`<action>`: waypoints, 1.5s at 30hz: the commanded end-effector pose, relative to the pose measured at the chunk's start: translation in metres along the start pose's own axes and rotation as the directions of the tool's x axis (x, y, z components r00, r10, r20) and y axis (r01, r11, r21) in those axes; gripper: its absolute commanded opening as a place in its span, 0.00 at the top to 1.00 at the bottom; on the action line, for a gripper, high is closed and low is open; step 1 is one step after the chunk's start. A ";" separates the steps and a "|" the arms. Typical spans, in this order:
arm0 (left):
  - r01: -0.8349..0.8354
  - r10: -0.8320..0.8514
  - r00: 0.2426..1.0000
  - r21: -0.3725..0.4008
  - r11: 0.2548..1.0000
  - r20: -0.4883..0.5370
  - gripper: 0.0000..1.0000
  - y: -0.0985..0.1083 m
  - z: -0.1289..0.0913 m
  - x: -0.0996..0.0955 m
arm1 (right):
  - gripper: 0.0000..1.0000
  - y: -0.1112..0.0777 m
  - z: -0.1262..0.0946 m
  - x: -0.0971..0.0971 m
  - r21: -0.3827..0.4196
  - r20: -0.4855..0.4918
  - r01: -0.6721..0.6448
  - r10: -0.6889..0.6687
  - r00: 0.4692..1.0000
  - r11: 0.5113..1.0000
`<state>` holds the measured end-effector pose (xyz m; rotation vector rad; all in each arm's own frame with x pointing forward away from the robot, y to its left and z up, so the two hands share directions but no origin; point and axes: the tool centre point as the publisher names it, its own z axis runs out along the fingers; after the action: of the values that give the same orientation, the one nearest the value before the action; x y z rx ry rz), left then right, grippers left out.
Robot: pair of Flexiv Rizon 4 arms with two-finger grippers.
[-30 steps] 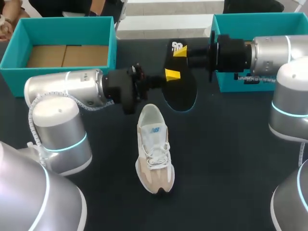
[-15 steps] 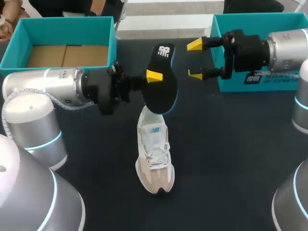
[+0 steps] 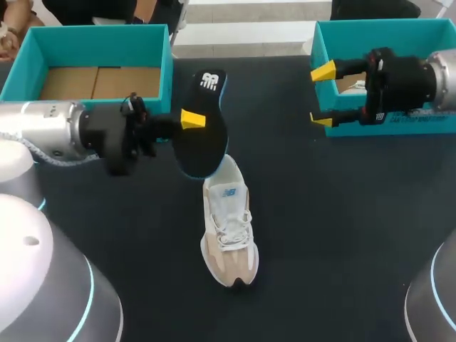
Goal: Take the shoe out of the shoebox, open the shoe tongue, remove and reinsert the insole, then place the shoe into the shoebox
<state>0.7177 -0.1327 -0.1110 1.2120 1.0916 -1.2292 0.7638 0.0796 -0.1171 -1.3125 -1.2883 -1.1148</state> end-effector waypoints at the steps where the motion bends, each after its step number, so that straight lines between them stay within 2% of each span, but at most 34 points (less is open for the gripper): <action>1: -0.018 0.018 1.000 0.012 1.000 -0.001 1.00 0.000 -0.006 -0.003 | 0.00 -0.005 -0.004 0.004 -0.005 0.015 -0.003 0.003 1.000 1.000; 16: -0.018 0.018 1.000 0.012 1.000 -0.001 1.00 0.000 -0.006 -0.003 | 0.00 -0.005 -0.004 0.004 -0.005 0.015 -0.003 0.003 1.000 1.000; 17: 0.022 -0.022 0.998 -0.008 1.000 -0.056 1.00 0.000 -0.005 -0.004 | 0.00 -0.005 -0.004 0.004 -0.005 0.015 -0.003 0.003 1.000 1.000; 18: 0.036 -0.037 0.997 -0.012 0.999 -0.064 1.00 0.000 -0.005 -0.004 | 0.00 -0.005 -0.004 0.004 -0.005 0.015 -0.003 0.003 1.000 1.000; 19: 0.142 -0.149 0.980 -0.061 0.988 -0.134 1.00 -0.001 -0.006 -0.005 | 0.00 -0.005 -0.004 0.004 -0.005 0.015 -0.003 0.003 1.000 1.000; 21: 0.183 -0.190 0.973 -0.056 0.981 -0.133 1.00 -0.002 -0.007 -0.006 | 0.00 -0.005 -0.004 0.004 -0.005 0.015 -0.003 0.003 1.000 1.000; 22: 0.320 -0.331 0.933 -0.099 0.942 -0.139 1.00 -0.005 -0.007 -0.010 | 0.00 -0.005 -0.004 0.004 -0.005 0.015 -0.003 0.003 1.000 1.000; 25: 0.528 -0.539 0.836 -0.116 0.842 -0.106 1.00 -0.008 -0.007 -0.014 | 0.00 -0.005 -0.004 0.004 -0.005 0.015 -0.003 0.003 1.000 1.000; 29: 0.658 -0.676 0.729 -0.162 0.736 -0.112 1.00 -0.009 -0.007 -0.014 | 0.00 -0.005 -0.004 0.004 -0.005 0.015 -0.003 0.003 1.000 1.000; 30: 0.750 -0.772 0.625 -0.184 0.635 -0.117 1.00 -0.012 -0.006 -0.016 | 0.00 -0.005 -0.004 0.004 -0.005 0.015 -0.003 0.003 1.000 1.000; 31: 0.750 -0.772 0.625 -0.184 0.635 -0.117 1.00 -0.012 -0.006 -0.016 | 0.00 -0.005 -0.004 0.004 -0.005 0.015 -0.003 0.003 1.000 1.000; 32: 0.824 -0.858 0.498 -0.240 0.513 -0.123 1.00 -0.017 -0.007 -0.016 | 0.00 -0.005 -0.004 0.004 -0.005 0.015 -0.003 0.003 1.000 1.000; 34: 0.872 -0.902 0.419 -0.231 0.432 -0.103 1.00 -0.020 -0.006 -0.019 | 0.00 -0.005 -0.004 0.004 -0.005 0.015 -0.003 0.003 1.000 1.000; 35: 0.916 -0.949 0.298 -0.249 0.315 -0.107 1.00 -0.022 -0.005 -0.022 | 0.00 -0.005 -0.004 0.004 -0.005 0.015 -0.003 0.003 1.000 1.000; 38: 0.941 -0.980 0.171 -0.278 0.192 -0.101 1.00 -0.022 -0.004 -0.026 | 0.00 -0.005 -0.004 0.004 -0.005 0.015 -0.003 0.003 1.000 1.000; 39: 0.941 -0.980 0.171 -0.278 0.192 -0.101 1.00 -0.022 -0.004 -0.026 | 0.00 -0.005 -0.004 0.004 -0.005 0.015 -0.003 0.003 1.000 1.000; 40: 0.961 -0.997 -0.015 -0.276 0.005 -0.072 1.00 -0.019 -0.002 -0.035 | 0.00 -0.005 -0.004 0.004 -0.005 0.015 -0.003 0.003 1.000 1.000; 41: 0.961 -0.996 -0.045 -0.277 -0.023 -0.071 1.00 -0.017 -0.002 -0.036 | 0.00 -0.005 -0.004 0.004 -0.005 0.015 -0.003 0.003 1.000 1.000; 44: 0.918 -0.940 -0.339 -0.231 -0.321 -0.039 1.00 -0.009 0.000 -0.046 | 0.00 -0.005 -0.004 0.004 -0.005 0.015 -0.003 0.003 1.000 1.000; 45: 0.904 -0.922 -0.384 -0.221 -0.366 -0.042 1.00 -0.008 0.000 -0.047 | 0.00 -0.005 -0.004 0.004 -0.005 0.015 -0.003 0.003 1.000 1.000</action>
<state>0.7018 -0.1277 -0.0754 0.7728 1.8621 -1.6733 0.7599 0.0755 -0.1121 -1.3248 -1.2952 -1.1080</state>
